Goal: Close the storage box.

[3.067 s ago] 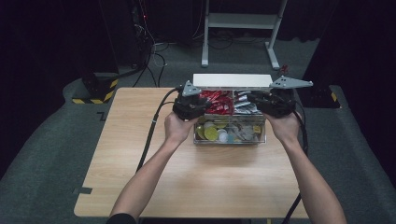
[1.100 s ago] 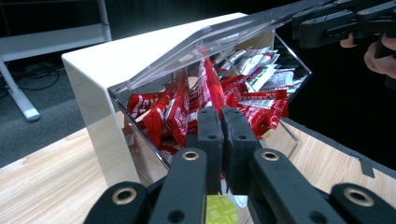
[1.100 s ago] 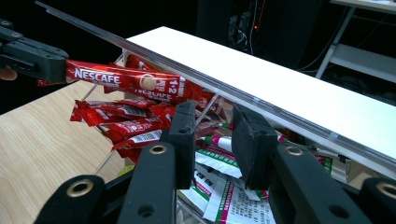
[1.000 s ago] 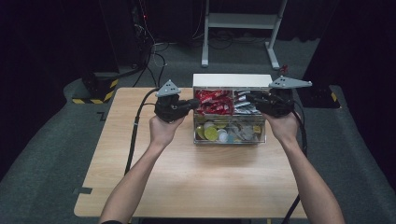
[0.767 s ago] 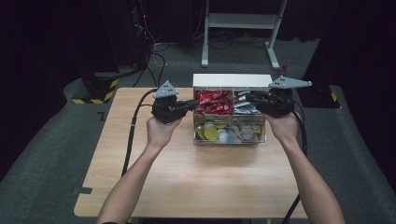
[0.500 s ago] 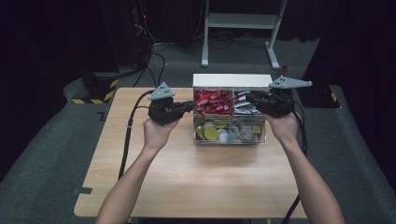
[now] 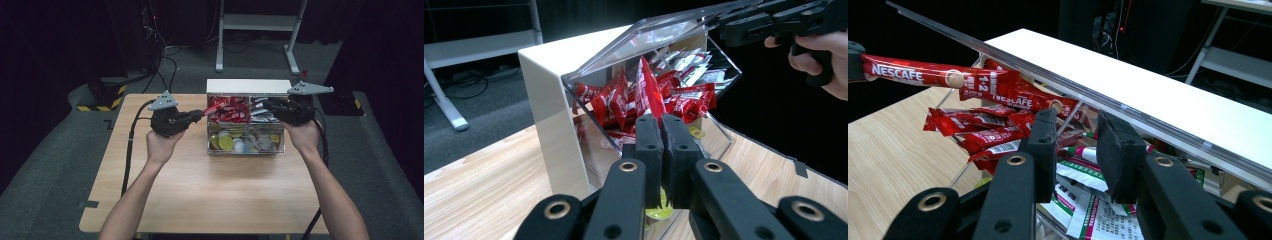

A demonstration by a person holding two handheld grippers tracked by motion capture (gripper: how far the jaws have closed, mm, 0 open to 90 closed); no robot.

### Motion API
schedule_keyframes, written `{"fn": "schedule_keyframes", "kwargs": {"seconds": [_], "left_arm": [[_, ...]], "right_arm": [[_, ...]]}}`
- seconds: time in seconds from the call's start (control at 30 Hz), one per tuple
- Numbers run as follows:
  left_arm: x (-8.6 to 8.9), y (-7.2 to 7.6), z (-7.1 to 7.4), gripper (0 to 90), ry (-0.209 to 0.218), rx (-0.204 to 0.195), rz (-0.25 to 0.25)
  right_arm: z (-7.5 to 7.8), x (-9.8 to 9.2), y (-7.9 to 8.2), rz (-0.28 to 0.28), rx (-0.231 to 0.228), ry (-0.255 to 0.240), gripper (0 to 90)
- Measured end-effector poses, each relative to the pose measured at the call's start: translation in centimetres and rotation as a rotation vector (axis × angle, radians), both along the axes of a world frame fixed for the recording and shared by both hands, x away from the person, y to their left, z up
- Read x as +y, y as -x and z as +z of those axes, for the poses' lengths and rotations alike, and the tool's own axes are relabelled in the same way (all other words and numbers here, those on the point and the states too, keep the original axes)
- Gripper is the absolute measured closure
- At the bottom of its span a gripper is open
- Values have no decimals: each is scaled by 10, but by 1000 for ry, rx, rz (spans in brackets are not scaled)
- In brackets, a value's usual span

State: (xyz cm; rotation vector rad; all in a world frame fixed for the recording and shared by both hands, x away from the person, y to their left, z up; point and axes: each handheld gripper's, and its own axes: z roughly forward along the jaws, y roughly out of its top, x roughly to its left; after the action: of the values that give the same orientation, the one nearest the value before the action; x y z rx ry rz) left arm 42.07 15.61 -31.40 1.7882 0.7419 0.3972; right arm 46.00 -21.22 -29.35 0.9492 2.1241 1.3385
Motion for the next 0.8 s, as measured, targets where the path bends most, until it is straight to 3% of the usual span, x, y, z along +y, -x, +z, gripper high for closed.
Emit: {"fn": "schedule_keyframes", "kwargs": {"seconds": [0.23,0.8], "left_arm": [[6,5,0,870,0,-2,6],[27,14,1,871,62,-2,17]], "right_arm": [[0,0,0,4,-3,0,696],[0,-1,0,5,5,-6,695]]}}
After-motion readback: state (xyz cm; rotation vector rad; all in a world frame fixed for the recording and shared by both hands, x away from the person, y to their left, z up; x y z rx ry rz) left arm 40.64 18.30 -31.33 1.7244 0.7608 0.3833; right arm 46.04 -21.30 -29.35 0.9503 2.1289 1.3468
